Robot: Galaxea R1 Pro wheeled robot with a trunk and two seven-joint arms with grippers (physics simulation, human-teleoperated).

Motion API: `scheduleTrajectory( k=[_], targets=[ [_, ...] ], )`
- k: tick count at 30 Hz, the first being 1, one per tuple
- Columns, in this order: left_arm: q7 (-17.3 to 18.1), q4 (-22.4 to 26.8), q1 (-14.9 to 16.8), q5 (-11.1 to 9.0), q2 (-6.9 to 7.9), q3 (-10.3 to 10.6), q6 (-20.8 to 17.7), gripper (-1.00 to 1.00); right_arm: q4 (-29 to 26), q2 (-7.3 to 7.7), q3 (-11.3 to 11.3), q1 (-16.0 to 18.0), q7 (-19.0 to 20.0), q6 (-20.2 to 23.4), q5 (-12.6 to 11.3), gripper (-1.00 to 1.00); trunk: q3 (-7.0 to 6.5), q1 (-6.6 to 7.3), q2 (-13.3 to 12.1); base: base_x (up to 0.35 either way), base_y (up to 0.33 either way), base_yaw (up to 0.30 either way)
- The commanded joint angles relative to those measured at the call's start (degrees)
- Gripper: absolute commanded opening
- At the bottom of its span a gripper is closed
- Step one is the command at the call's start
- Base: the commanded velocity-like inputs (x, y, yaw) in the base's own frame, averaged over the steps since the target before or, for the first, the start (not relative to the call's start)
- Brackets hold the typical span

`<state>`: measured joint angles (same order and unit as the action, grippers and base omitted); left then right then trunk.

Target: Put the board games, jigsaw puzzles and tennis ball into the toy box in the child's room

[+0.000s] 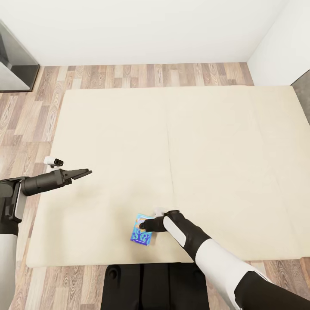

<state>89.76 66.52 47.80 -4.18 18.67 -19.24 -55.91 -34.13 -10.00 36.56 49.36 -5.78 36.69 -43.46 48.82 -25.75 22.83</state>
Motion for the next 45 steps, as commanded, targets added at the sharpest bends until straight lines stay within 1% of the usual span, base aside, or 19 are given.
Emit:
scheduleTrajectory(
  k=[1,5,11,39,45],
  targets=[
    [0.2,0.0,0.0,0.0,0.03,0.0,-0.6,1.00,-0.1,0.00,0.0,0.1,-1.0,0.3,-0.7,1.00,0.06,-0.03,0.1,0.000,0.000,0.000],
    [0.2,0.0,0.0,0.0,0.05,0.0,-0.6,1.00,-0.1,0.00,-1.8,0.4,-2.4,2.4,-0.7,1.00,0.06,-0.03,0.1,0.000,0.000,0.000],
    [0.2,0.0,0.0,0.0,0.05,0.0,-0.6,1.00,-0.1,0.00,-3.0,0.5,-2.8,3.3,-0.6,1.00,0.06,-0.03,0.1,0.000,0.000,0.000],
    [0.2,0.0,0.0,0.0,0.05,0.0,-0.6,1.00,-0.1,0.00,-3.2,0.4,-2.7,2.7,-0.3,1.00,0.06,-0.03,0.1,0.000,0.017,0.000],
    [0.2,0.0,0.0,0.0,0.05,0.0,-0.6,1.00,-0.1,0.00,-3.2,0.3,-2.7,2.7,-0.3,1.00,0.06,-0.03,0.1,0.000,0.083,0.000]
  ],
)
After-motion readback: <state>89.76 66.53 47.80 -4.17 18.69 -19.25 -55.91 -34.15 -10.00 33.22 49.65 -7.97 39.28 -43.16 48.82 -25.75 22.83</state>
